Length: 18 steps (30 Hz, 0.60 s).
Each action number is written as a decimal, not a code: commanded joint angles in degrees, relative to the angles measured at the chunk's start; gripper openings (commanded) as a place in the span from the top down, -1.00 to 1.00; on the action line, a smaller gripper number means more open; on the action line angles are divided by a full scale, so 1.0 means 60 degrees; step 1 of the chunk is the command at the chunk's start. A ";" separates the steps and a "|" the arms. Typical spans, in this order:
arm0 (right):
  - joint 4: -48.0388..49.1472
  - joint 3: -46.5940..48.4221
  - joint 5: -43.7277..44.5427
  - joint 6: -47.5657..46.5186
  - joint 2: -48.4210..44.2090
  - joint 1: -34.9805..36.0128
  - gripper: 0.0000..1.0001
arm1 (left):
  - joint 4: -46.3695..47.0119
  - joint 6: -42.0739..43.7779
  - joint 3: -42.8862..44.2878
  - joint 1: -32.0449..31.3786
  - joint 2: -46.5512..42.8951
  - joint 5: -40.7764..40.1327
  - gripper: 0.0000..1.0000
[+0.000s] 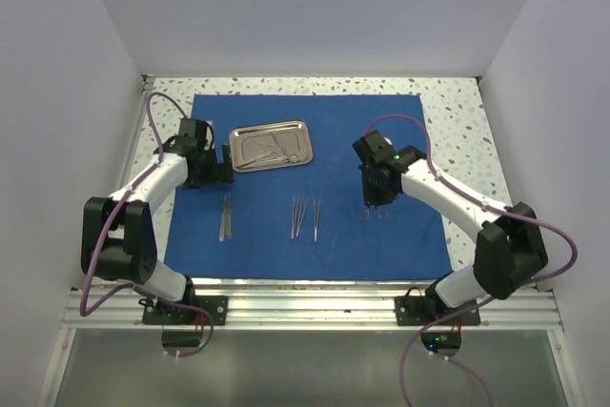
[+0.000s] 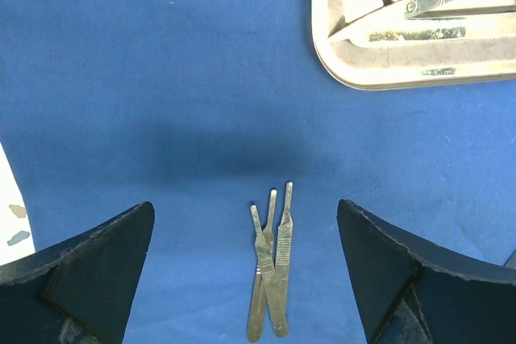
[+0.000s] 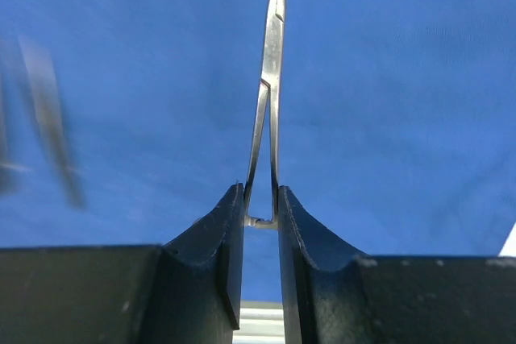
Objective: Open and lay out the surgical kit
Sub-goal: Place the medical item in the surgical kit.
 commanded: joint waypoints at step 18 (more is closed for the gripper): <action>0.0182 0.0123 0.0826 -0.0764 -0.0564 -0.0185 -0.97 | 0.0614 -0.0593 0.1347 0.0118 -0.2504 -0.2368 -0.99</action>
